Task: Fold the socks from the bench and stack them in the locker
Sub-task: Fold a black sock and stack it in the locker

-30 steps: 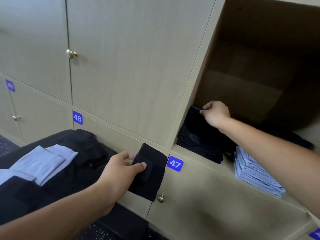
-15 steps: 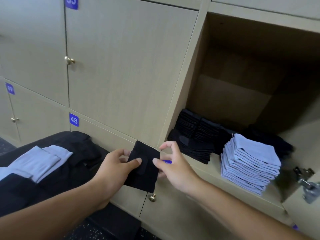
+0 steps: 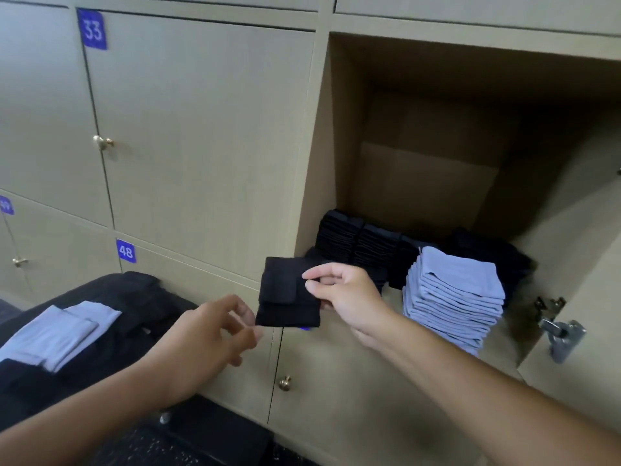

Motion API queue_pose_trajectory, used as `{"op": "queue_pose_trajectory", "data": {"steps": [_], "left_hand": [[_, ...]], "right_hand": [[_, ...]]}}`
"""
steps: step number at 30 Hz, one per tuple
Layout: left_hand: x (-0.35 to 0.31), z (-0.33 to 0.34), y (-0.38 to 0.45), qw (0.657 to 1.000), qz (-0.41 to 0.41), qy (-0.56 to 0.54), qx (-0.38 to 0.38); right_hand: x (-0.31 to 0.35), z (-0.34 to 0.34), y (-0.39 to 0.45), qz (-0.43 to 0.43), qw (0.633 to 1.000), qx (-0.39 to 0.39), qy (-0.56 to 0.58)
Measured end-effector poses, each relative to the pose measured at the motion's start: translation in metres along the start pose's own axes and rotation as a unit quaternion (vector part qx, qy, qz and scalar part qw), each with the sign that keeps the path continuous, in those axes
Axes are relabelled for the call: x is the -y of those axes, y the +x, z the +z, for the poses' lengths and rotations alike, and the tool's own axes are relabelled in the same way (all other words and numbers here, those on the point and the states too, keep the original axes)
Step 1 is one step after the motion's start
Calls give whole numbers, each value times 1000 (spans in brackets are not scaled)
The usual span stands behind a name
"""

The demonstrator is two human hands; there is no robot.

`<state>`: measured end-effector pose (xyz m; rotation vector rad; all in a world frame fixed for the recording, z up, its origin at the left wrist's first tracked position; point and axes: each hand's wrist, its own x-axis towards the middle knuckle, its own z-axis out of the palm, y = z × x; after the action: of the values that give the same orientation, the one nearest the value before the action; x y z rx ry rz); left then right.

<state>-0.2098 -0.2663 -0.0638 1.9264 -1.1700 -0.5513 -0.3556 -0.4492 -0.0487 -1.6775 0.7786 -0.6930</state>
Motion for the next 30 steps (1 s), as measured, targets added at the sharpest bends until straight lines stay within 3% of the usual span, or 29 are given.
{"op": "queue_pose_trajectory", "data": {"steps": [4,7,16,23,26,30], "left_hand": [[7,-4,-9,961,70,268,14],[4,-4,-12,925,114,361,31],[2,0,-4,898,152,407,64],[5,8,3,890,189,409,66],[7,12,4,892,196,402,69],[8,13,3,898,196,386,73]], "right_hand": [[12,-26,16,-5,999,-43,4],[27,-51,32,-36,996,-75,-42],[74,-123,79,-94,974,-180,-104],[65,-143,117,-2,966,-254,-50],[61,-147,133,46,964,-263,2],[51,-150,150,73,965,-250,-13]]}}
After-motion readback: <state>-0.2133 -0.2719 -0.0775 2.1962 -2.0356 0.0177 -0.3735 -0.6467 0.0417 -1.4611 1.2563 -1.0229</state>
